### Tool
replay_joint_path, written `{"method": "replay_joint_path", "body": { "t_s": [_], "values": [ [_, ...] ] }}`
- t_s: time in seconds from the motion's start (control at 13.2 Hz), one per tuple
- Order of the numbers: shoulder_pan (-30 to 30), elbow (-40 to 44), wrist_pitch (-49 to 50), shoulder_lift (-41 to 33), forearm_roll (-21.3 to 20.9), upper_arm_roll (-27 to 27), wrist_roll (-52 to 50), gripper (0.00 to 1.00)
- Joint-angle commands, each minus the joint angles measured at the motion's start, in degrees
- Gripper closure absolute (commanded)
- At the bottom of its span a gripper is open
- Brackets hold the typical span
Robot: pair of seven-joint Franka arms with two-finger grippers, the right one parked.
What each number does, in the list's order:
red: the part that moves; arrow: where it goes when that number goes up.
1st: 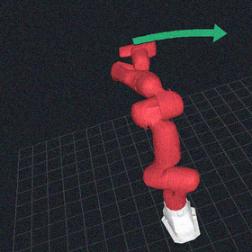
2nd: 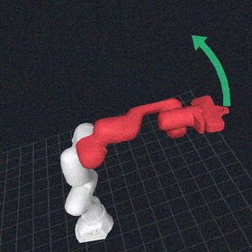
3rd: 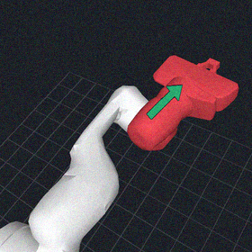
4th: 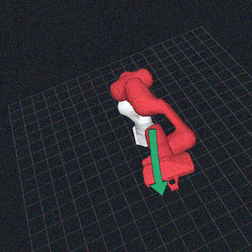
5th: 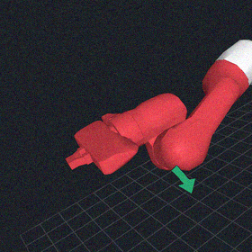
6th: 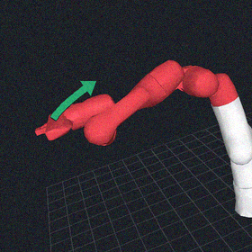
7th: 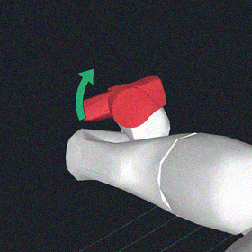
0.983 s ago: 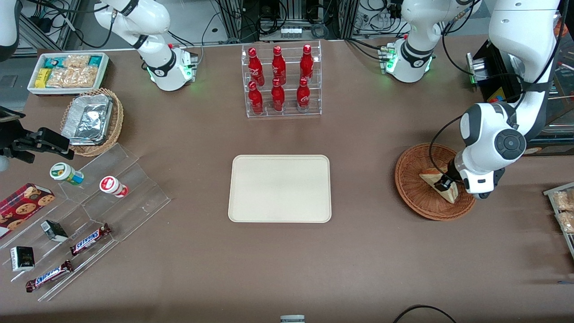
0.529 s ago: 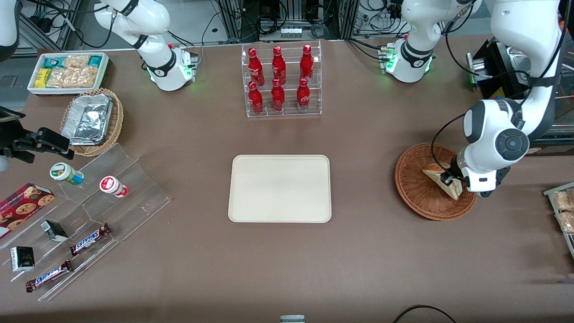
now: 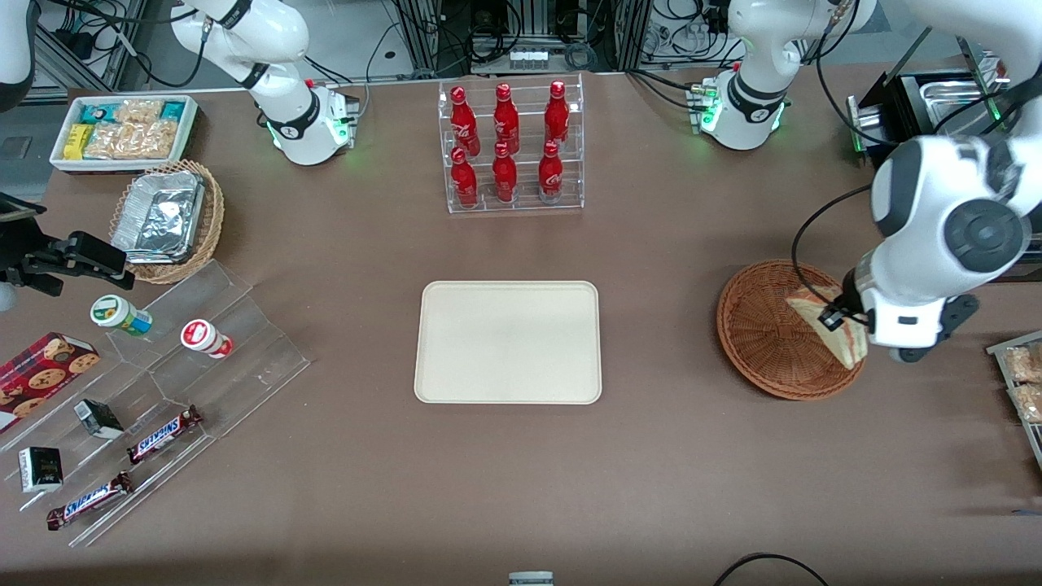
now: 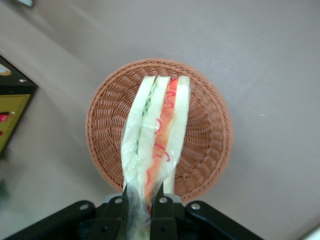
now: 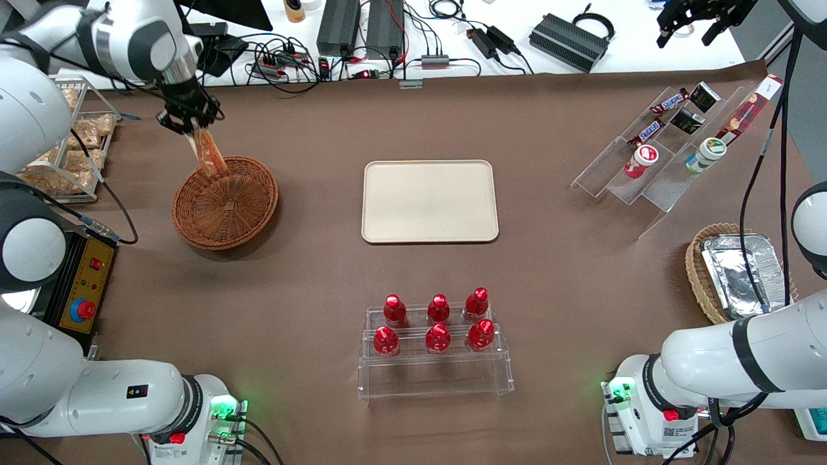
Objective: Place sandwich from basket to tray
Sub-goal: 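Lift the sandwich and carry it over the cream tray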
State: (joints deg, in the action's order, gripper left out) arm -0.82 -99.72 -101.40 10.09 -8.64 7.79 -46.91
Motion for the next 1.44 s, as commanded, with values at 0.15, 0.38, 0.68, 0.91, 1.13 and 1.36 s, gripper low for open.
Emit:
{"method": "replay_joint_path", "body": {
  "t_s": [0.15, 0.38, 0.68, 0.91, 1.13, 1.36],
  "values": [
    [2.48, 8.48, 4.89, 0.37, 3.27, 3.01, 1.03, 1.00],
    [7.47, 12.17, 4.37, 1.60, 5.82, 3.54, 1.74, 1.00],
    [14.60, 15.25, 2.18, 5.72, 7.31, 3.54, 1.99, 0.99],
    [19.61, 15.17, -3.88, 10.29, 7.58, 3.63, 1.83, 1.00],
    [25.06, 15.43, -11.60, 16.70, 5.05, 3.37, 0.43, 0.99],
    [29.29, 15.70, -16.36, 22.15, -2.50, 3.37, -7.82, 0.99]
  ]
}}
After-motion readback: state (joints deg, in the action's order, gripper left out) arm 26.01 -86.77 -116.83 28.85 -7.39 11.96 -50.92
